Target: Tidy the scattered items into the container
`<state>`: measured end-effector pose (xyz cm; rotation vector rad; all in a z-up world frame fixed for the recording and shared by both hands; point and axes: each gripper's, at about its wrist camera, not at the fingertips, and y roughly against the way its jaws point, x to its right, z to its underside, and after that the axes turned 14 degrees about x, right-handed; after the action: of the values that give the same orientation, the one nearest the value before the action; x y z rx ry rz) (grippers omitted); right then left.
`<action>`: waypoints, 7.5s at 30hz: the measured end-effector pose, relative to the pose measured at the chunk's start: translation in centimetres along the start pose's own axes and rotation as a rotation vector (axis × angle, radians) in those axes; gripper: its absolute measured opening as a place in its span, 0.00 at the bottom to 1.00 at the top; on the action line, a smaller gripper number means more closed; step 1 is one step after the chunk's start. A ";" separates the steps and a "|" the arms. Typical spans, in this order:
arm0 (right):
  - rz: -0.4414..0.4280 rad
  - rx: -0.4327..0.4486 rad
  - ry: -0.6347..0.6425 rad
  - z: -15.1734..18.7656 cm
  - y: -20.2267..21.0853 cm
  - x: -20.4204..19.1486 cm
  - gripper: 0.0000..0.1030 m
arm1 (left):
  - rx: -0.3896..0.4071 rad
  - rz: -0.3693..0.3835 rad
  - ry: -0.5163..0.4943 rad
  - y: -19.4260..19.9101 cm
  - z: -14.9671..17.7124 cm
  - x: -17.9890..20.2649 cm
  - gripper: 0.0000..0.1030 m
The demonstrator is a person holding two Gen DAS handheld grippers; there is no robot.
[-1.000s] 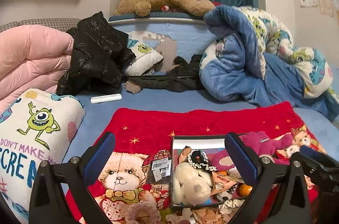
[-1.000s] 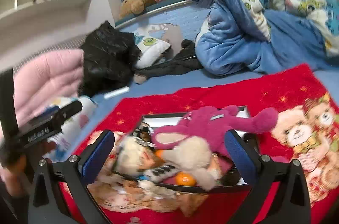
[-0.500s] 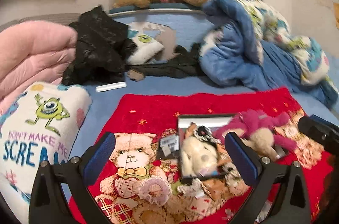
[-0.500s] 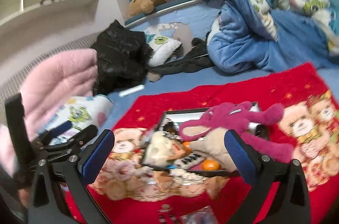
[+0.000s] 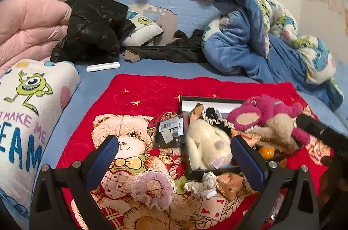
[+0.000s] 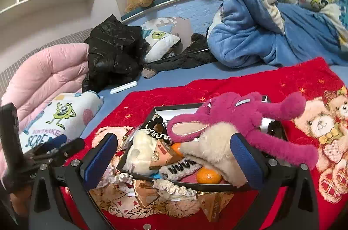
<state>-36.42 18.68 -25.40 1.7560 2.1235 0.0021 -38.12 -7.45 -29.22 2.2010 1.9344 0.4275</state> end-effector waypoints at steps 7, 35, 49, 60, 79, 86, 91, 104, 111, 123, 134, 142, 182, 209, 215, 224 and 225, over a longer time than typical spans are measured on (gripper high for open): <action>0.018 -0.037 -0.030 0.0 -0.2 0.9 1.00 | -0.044 0.005 -0.028 -1.0 0.8 0.8 1.00; -0.093 -0.286 0.205 4.0 -2.6 -0.1 0.92 | -0.247 0.057 -0.174 -3.6 4.6 1.6 1.00; -0.111 -0.376 0.273 6.1 -3.9 -0.7 0.69 | -0.312 0.060 -0.127 -5.8 6.6 1.4 1.00; -0.137 -0.348 0.277 6.2 -4.1 -0.5 0.38 | -0.320 0.091 -0.092 -6.4 7.3 1.6 0.71; -0.108 -0.290 0.226 5.0 -3.5 0.5 0.12 | -0.201 0.134 -0.086 -3.8 4.8 2.4 0.17; -0.122 -0.238 0.166 3.9 -2.7 0.9 0.12 | -0.136 0.115 -0.055 -2.7 3.3 1.6 0.16; -0.122 -0.226 0.154 3.7 -2.5 0.9 0.12 | -0.134 0.123 -0.054 -2.7 3.3 1.9 0.16; -0.113 -0.190 0.126 3.3 -2.2 1.0 0.12 | -0.112 0.093 -0.029 -2.7 3.2 2.0 0.16; -0.086 -0.069 0.049 1.5 -0.8 2.0 0.12 | -0.075 0.091 0.014 -1.9 2.1 1.8 0.16; -0.022 0.033 -0.012 0.6 0.0 2.1 0.12 | -0.068 0.059 -0.054 -2.2 2.5 4.7 0.16; -0.016 0.040 -0.023 0.7 0.3 2.5 0.12 | -0.067 0.048 -0.056 -2.4 2.2 4.9 0.16; -0.045 0.020 -0.047 -0.5 -0.5 2.1 0.12 | -0.047 0.126 -0.013 -3.6 -2.2 5.4 0.16; 0.087 -0.163 0.016 -0.3 -17.4 4.7 0.10 | -0.215 0.144 -0.082 -22.4 -0.8 8.7 0.16; 0.028 -0.133 -0.017 -1.2 -16.3 3.4 1.00 | -0.141 0.045 -0.169 -19.3 -2.7 8.4 1.00; 0.018 -0.124 -0.072 -1.9 -15.6 3.7 1.00 | -0.055 -0.073 -0.230 -17.1 -4.4 7.9 1.00; 0.027 0.046 -0.031 -6.3 -9.4 1.8 1.00 | 0.133 -0.109 -0.164 -9.7 -8.6 6.4 1.00; 0.030 0.056 -0.026 -6.8 -8.7 1.6 1.00 | 0.143 -0.109 -0.158 -8.5 -9.1 6.2 1.00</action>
<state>-46.85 19.91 -21.68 1.8095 2.0980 -0.0729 -48.38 -0.65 -22.81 2.1260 2.0427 0.0990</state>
